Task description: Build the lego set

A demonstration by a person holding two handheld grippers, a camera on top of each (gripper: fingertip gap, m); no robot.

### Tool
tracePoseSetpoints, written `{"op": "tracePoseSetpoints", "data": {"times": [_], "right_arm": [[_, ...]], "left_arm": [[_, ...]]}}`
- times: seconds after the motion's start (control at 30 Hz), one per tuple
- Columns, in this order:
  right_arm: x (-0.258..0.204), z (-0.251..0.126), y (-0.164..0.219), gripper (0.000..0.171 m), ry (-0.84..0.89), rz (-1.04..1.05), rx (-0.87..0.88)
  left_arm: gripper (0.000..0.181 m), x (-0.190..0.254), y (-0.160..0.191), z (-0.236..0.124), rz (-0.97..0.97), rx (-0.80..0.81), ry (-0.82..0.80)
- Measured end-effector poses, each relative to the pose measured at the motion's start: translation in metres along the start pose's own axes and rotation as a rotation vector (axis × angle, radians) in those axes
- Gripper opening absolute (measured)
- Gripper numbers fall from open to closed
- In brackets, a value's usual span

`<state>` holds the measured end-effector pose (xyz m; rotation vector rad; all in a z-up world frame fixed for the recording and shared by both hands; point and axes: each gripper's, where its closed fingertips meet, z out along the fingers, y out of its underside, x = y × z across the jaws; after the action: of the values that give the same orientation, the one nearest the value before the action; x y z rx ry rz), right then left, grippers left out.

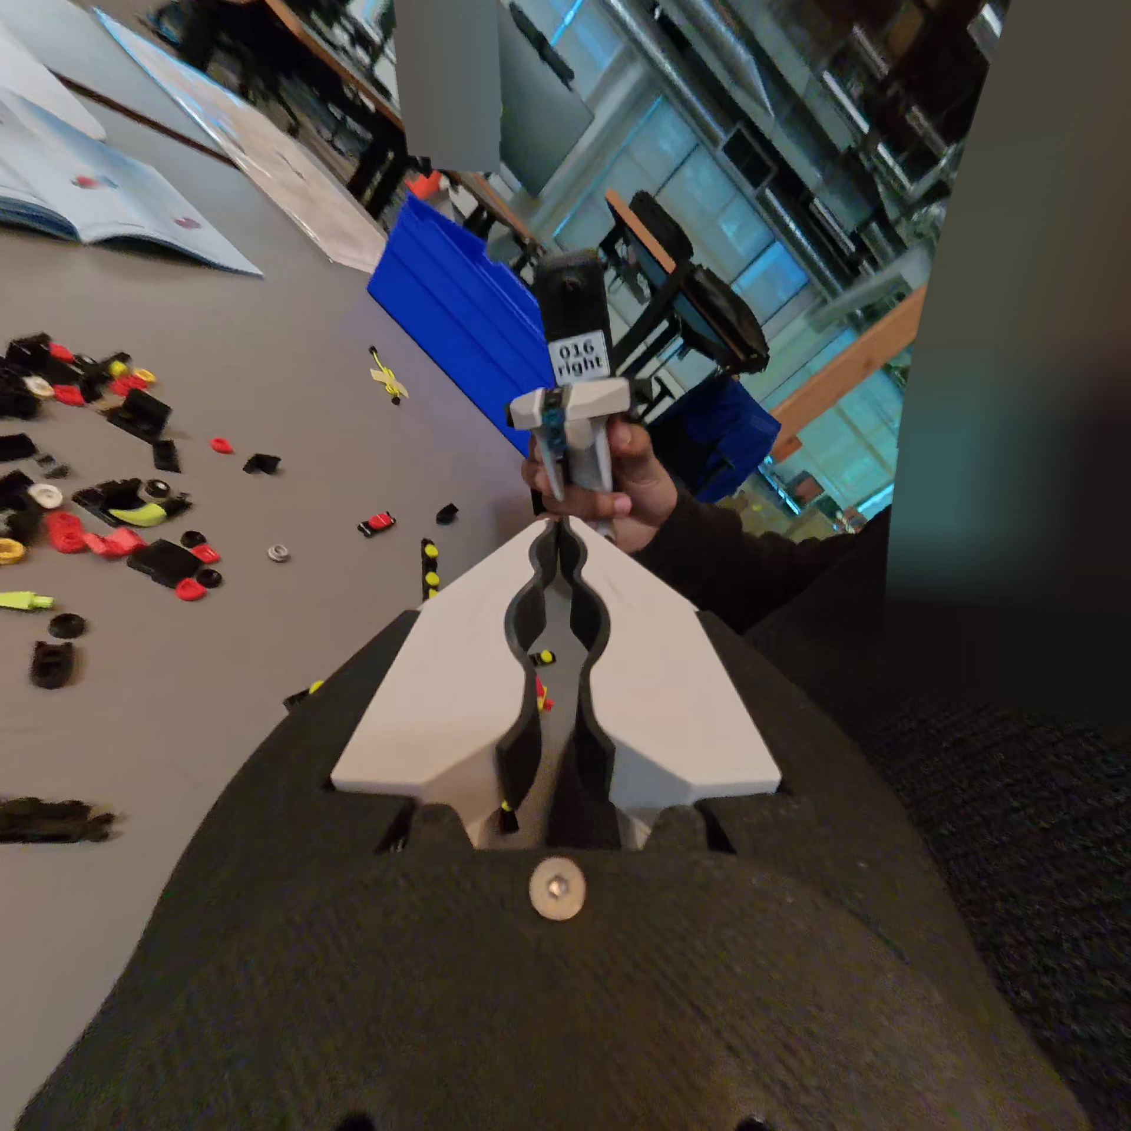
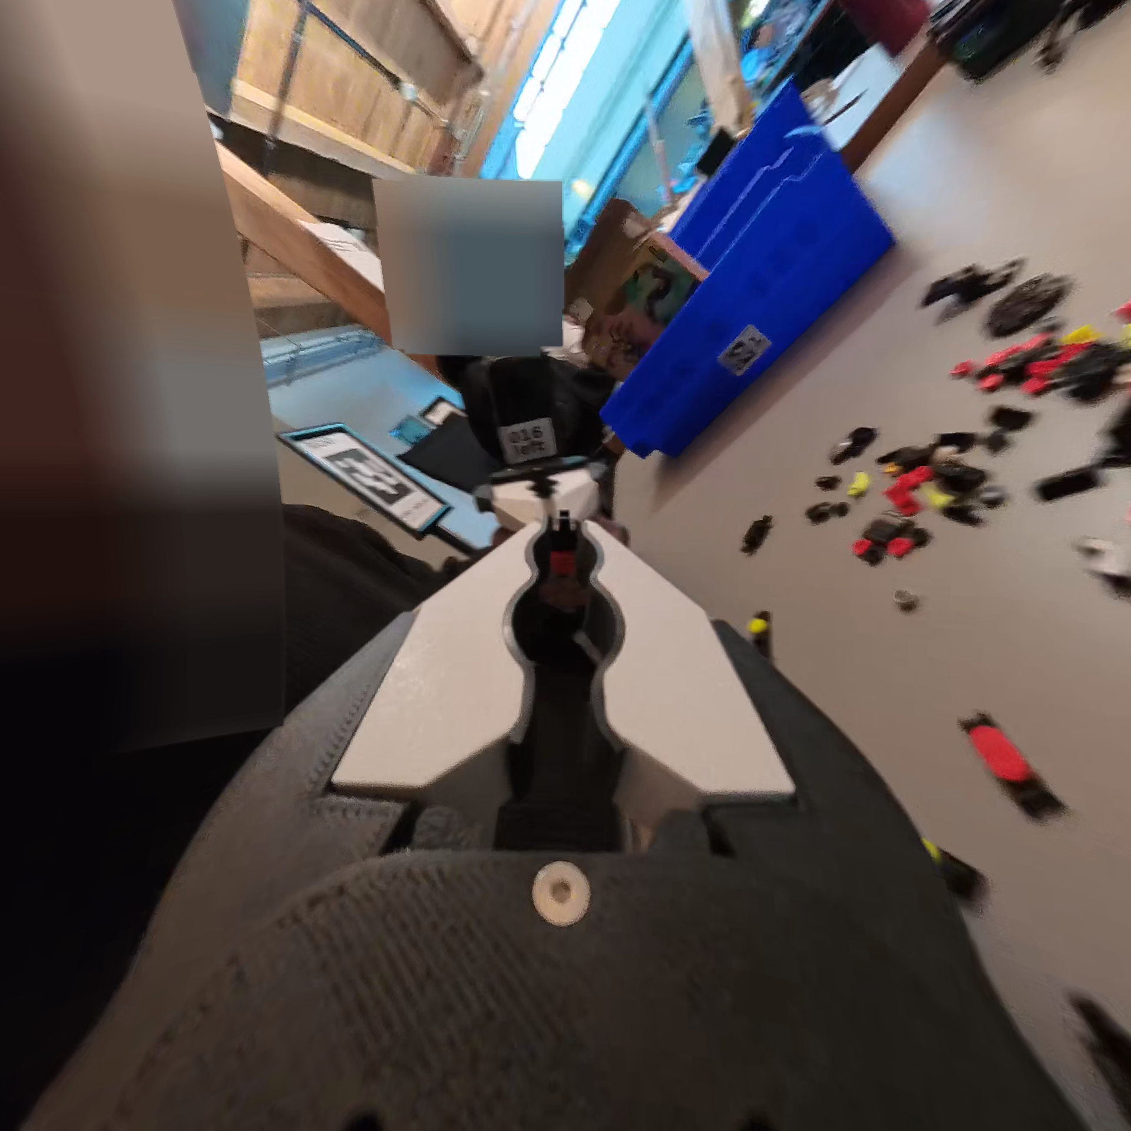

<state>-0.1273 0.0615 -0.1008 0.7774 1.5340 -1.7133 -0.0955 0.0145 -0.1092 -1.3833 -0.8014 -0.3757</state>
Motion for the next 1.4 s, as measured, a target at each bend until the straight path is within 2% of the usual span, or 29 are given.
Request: {"op": "tracePoseSetpoints", "data": {"times": [0.07, 0.13, 0.23, 0.33, 0.53, 0.67, 0.77, 0.87, 0.93, 1.13, 1.3, 1.4], "right_arm": [[-0.003, 0.014, 0.013, 0.005, -0.018, 0.011, -0.061], [-0.007, 0.024, 0.025, 0.005, -0.048, 0.042, -0.109], [-0.006, 0.033, 0.041, 0.006, -0.061, 0.092, -0.156], [-0.009, 0.04, 0.05, 0.006, -0.055, 0.075, -0.2], [-0.01, 0.041, 0.048, 0.006, -0.046, 0.026, -0.179], [-0.014, 0.034, 0.029, 0.018, -0.031, -0.142, -0.091], [-0.013, 0.027, 0.023, 0.041, 0.081, -0.507, -0.088], [-0.015, 0.03, 0.032, 0.052, 0.169, -0.878, -0.174], [-0.016, 0.034, 0.039, 0.056, 0.202, -0.999, -0.2], [-0.008, 0.04, 0.062, 0.051, 0.212, -1.106, -0.328], [-0.007, 0.041, 0.067, 0.03, 0.233, -1.175, -0.363], [-0.009, 0.039, 0.066, 0.027, 0.222, -1.151, -0.364]], "left_arm": [[0.002, 0.001, 0.013, 0.009, -0.017, -0.058, 0.011], [0.023, 0.004, 0.024, 0.013, -0.055, -0.11, 0.042], [0.028, 0.009, 0.028, 0.016, -0.102, -0.122, 0.077], [0.011, 0.011, 0.026, 0.014, -0.125, -0.105, 0.1], [0.005, 0.013, 0.024, 0.012, -0.148, -0.101, 0.127], [0.005, 0.009, 0.019, 0.009, -0.235, -0.061, 0.149], [0.005, 0.007, 0.013, 0.007, -0.361, -0.019, 0.198], [0.005, 0.007, 0.013, 0.007, -0.443, -0.011, 0.232], [0.005, 0.005, 0.016, 0.008, -0.487, -0.013, 0.241], [0.006, 0.009, 0.025, 0.011, -0.547, -0.05, 0.267], [0.005, 0.015, 0.031, 0.015, -0.601, -0.064, 0.3], [0.006, 0.017, 0.032, 0.015, -0.611, -0.064, 0.31]]}}
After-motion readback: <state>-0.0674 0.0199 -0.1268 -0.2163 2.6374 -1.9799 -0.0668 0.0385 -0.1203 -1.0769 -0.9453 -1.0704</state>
